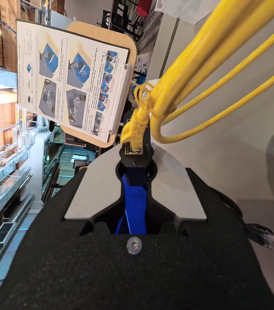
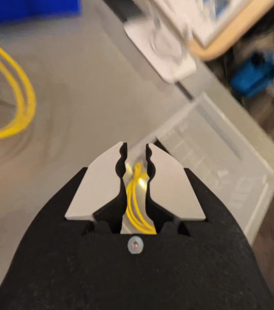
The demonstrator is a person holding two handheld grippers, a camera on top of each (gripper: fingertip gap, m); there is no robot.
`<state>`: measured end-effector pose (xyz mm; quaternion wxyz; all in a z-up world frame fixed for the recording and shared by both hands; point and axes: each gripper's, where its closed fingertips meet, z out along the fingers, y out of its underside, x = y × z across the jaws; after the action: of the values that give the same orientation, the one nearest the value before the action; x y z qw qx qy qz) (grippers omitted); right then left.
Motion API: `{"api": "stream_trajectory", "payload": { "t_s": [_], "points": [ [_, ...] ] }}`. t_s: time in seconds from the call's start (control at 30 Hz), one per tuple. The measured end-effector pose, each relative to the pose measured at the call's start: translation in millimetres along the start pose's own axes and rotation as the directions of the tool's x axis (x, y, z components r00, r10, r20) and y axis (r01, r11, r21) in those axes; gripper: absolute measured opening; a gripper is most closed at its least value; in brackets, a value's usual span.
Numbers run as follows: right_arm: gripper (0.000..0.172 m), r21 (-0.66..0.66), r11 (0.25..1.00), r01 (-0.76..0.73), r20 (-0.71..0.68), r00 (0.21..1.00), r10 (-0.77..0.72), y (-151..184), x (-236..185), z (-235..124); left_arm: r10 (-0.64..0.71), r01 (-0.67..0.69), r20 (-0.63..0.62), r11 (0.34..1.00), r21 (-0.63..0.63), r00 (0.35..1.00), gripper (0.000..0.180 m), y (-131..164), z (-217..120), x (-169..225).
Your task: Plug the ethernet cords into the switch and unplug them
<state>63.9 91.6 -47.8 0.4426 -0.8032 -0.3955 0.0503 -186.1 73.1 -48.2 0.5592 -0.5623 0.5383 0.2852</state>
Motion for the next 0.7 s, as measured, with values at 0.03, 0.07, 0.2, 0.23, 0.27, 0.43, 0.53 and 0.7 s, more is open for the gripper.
{"api": "stream_trajectory", "payload": {
  "t_s": [0.03, 0.07, 0.2, 0.23, 0.27, 0.43, 0.53, 0.7],
  "points": [
    [0.020, 0.102, 0.994, 0.049, 0.059, 0.997, -0.056, -22, -16, -6, -0.012, 0.013, -0.008, 1.000, 0.015, 1.000, 0.025, -2, -1, 0],
    [0.020, 0.203, 0.974, 0.095, 0.125, 0.985, -0.122, -43, -36, -12, -0.028, 0.029, -0.021, 0.999, 0.040, 0.999, 0.025, -6, -2, 1],
    [0.025, 0.496, 0.852, 0.166, 0.375, 0.844, -0.383, -93, -125, -26, -0.133, 0.169, -0.196, 0.969, 0.183, 0.972, 0.025, -29, -13, 10],
    [0.025, 0.532, 0.827, 0.179, 0.383, 0.821, -0.424, -100, -138, -24, -0.157, 0.211, -0.247, 0.955, 0.209, 0.956, 0.025, -34, -17, 13],
    [0.025, 0.566, 0.800, 0.200, 0.378, 0.799, -0.467, -107, -149, -21, -0.182, 0.252, -0.292, 0.941, 0.225, 0.939, 0.025, -38, -20, 14],
    [0.023, 0.681, 0.664, 0.309, 0.335, 0.675, -0.657, -126, -191, -12, -0.172, 0.370, -0.484, 0.861, 0.349, 0.858, 0.025, -61, -42, 25],
    [0.024, 0.702, 0.637, 0.319, 0.359, 0.613, -0.703, -130, -211, -13, -0.178, 0.421, -0.546, 0.832, 0.361, 0.819, 0.025, -66, -48, 28],
    [0.021, 0.708, 0.617, 0.343, 0.345, 0.594, -0.727, -131, -217, -10, -0.174, 0.448, -0.586, 0.818, 0.362, 0.791, 0.025, -67, -50, 31]
  ]
}}
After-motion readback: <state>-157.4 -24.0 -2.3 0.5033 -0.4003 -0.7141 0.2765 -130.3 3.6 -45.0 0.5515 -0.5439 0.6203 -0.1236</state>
